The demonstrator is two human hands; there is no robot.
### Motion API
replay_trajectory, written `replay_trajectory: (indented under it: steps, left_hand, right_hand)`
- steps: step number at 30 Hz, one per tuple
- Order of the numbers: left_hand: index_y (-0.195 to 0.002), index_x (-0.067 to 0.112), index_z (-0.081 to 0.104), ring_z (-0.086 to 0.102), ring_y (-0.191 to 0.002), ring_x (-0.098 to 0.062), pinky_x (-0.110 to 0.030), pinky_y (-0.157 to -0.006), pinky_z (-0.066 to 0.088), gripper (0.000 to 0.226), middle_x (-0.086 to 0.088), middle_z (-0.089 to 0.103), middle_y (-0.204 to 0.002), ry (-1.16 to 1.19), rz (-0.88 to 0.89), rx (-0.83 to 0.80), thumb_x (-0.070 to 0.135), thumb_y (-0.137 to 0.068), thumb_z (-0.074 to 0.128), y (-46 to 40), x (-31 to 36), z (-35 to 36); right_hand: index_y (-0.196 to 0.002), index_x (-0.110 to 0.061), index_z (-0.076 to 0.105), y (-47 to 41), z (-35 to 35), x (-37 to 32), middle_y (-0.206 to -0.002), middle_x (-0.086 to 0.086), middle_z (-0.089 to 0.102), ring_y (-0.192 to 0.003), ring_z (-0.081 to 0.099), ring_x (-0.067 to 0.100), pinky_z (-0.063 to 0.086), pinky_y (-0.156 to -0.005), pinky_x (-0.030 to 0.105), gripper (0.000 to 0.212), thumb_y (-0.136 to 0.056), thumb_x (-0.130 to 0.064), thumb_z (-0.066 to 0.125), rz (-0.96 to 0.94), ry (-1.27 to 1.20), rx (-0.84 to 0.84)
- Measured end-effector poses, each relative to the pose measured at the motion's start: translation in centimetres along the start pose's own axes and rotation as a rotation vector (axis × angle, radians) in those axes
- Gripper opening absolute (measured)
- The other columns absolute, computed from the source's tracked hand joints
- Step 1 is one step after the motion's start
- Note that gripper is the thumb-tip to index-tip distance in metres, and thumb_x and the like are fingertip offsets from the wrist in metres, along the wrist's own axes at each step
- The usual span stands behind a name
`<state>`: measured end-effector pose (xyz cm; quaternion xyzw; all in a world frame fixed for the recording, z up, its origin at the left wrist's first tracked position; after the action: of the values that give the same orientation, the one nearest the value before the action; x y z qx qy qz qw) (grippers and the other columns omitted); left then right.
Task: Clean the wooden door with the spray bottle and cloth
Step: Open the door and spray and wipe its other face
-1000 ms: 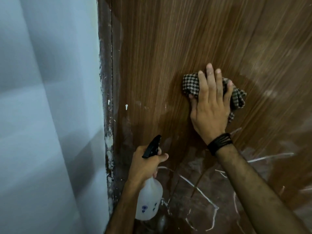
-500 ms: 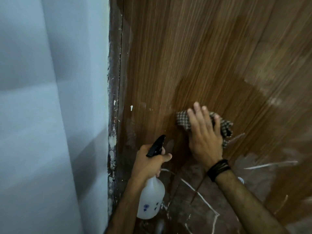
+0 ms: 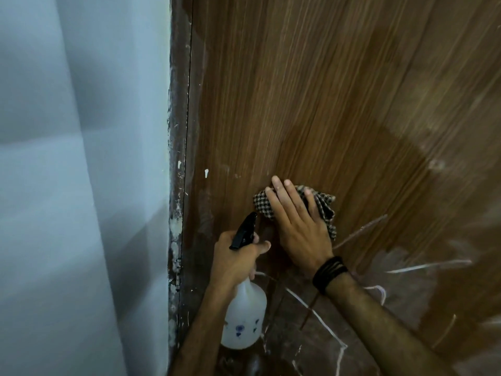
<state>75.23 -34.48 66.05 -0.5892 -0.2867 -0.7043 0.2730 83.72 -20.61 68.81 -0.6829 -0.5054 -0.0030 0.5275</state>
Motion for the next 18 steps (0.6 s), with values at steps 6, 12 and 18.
replay_trajectory:
  steps: [6, 12, 18]
  left_hand:
    - [-0.076, 0.013, 0.061, 0.046, -0.038, -0.014, -0.024, -0.043, 0.04, 0.02, -0.002, 0.055, -0.054, 0.008, 0.018, 0.082, 0.009, -0.083, 0.079, -0.1, 0.1, -1.6]
    - [-0.075, 0.014, 0.061, 0.047, -0.04, -0.014, -0.026, -0.046, 0.041, 0.02, -0.005, 0.059, -0.061, 0.044, 0.011, 0.153, 0.01, -0.082, 0.08, -0.3, 0.2, -2.7]
    - [-0.072, 0.016, 0.062, 0.048, -0.042, -0.014, -0.028, -0.049, 0.042, 0.021, -0.002, 0.058, -0.057, 0.033, 0.033, 0.174, 0.01, -0.083, 0.079, -0.2, 0.0, -4.4]
  right_hand:
    - [-0.158, -0.011, 0.026, -5.4, -1.2, 0.9, -0.166, 0.009, 0.019, -0.154, 0.014, 0.024, 0.005, -0.126, 0.047, 0.062, -0.102, -0.016, 0.052, 0.148, 0.009, 0.135]
    - [-0.159, -0.008, 0.021, -9.2, -0.4, -1.0, -0.167, 0.012, 0.015, -0.154, 0.012, 0.027, 0.005, -0.126, 0.049, 0.059, -0.105, -0.019, 0.045, 0.049, 0.01, 0.128]
    - [-0.159, -0.008, 0.022, -4.4, 1.9, -3.9, -0.167, 0.013, 0.013, -0.155, 0.012, 0.026, 0.002, -0.126, 0.045, 0.068, -0.098, -0.01, 0.051, -0.17, 0.011, -0.01]
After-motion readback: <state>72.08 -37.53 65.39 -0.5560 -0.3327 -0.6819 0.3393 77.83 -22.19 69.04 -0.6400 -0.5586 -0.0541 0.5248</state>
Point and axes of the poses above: each hand's wrist, its own y-axis away from the middle knuckle, its own z-axis out of the palm, x = y × z, the point moved 1 cm from there along -y, towards the middle knuckle
